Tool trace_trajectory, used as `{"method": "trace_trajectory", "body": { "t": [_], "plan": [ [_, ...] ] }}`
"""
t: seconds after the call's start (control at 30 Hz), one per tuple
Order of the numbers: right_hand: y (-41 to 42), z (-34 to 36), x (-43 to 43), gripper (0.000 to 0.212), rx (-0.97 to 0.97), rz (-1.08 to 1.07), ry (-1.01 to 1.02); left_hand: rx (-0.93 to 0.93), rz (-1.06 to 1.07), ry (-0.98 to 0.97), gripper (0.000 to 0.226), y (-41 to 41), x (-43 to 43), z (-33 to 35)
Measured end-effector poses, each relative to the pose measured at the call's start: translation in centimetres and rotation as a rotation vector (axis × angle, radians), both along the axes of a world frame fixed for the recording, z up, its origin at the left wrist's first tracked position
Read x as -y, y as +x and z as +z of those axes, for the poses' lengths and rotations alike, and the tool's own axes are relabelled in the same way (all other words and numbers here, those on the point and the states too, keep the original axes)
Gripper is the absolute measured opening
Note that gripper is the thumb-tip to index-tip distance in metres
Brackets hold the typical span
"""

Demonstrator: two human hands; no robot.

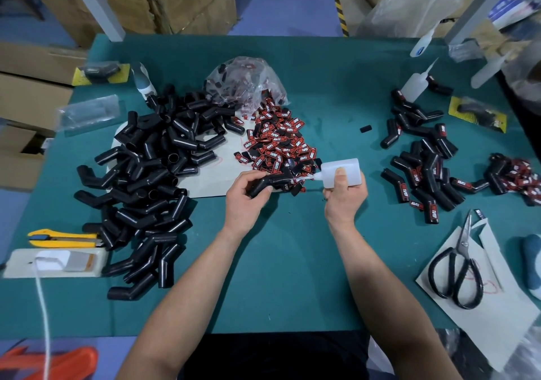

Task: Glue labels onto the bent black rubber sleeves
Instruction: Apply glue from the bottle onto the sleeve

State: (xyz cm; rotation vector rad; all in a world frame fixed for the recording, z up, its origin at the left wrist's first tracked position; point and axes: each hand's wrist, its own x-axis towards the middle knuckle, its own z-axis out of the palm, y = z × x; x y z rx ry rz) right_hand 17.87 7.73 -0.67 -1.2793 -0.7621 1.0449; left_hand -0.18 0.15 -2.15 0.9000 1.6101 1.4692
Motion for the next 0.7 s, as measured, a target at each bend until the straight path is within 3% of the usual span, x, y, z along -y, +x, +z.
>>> {"method": "trace_trajectory", "body": {
  "t": [0.33,0.7],
  "plan": [
    [-0.01,0.15,0.38,0.027,0.061,-0.019,0.043,0.006,0.018,-0.006,0.044,0.04,0.14,0.36],
    [0.17,-0.35,0.58,0.028,0.137,-0.031,0.099,-0.051,0.03,0.022,0.037,0.29,0.17,0.8]
  ]
}}
